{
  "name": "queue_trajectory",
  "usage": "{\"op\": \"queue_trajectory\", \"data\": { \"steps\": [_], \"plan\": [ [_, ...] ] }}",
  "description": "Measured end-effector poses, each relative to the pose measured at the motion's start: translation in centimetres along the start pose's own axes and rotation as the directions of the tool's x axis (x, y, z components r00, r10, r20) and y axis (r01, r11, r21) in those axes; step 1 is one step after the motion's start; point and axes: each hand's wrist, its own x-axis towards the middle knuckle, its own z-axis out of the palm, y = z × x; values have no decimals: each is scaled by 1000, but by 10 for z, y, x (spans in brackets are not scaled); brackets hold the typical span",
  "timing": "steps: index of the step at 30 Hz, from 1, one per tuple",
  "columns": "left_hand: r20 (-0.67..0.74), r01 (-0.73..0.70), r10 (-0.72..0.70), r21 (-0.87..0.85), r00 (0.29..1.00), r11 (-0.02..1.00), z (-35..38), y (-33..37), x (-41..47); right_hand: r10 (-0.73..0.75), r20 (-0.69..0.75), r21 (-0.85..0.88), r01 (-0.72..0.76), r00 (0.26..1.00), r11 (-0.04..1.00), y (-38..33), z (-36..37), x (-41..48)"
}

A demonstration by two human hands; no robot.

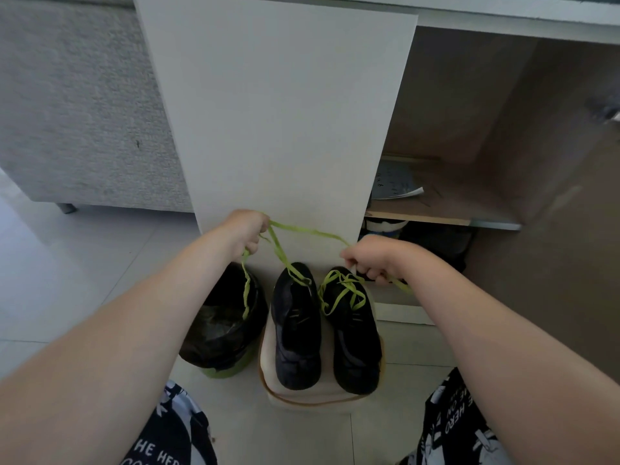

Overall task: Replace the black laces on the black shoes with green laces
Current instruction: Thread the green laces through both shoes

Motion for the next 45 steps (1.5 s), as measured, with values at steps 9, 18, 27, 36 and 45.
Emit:
{"op": "queue_trajectory", "data": {
  "steps": [9,18,27,36,45],
  "plan": [
    [322,-37,-27,190,946,981,-2,24,-32,-111,0,-464,99,994,880,-18,17,-3],
    [533,-392,176,325,828,861,-5,24,-46,-492,-94,193,501,866,844,-43,42,5],
    [425,-324,-9,702,905,635,-49,-7,-13,-231,-237,-413,117,944,903,-8,30,44],
    [504,-478,188,542,843,691,-20,-19,4,-535,-36,134,534,844,835,-41,72,50],
    [484,-423,86,650,871,631,-20,-51,44,-474,-213,-422,357,854,833,-16,68,94]
  ]
}}
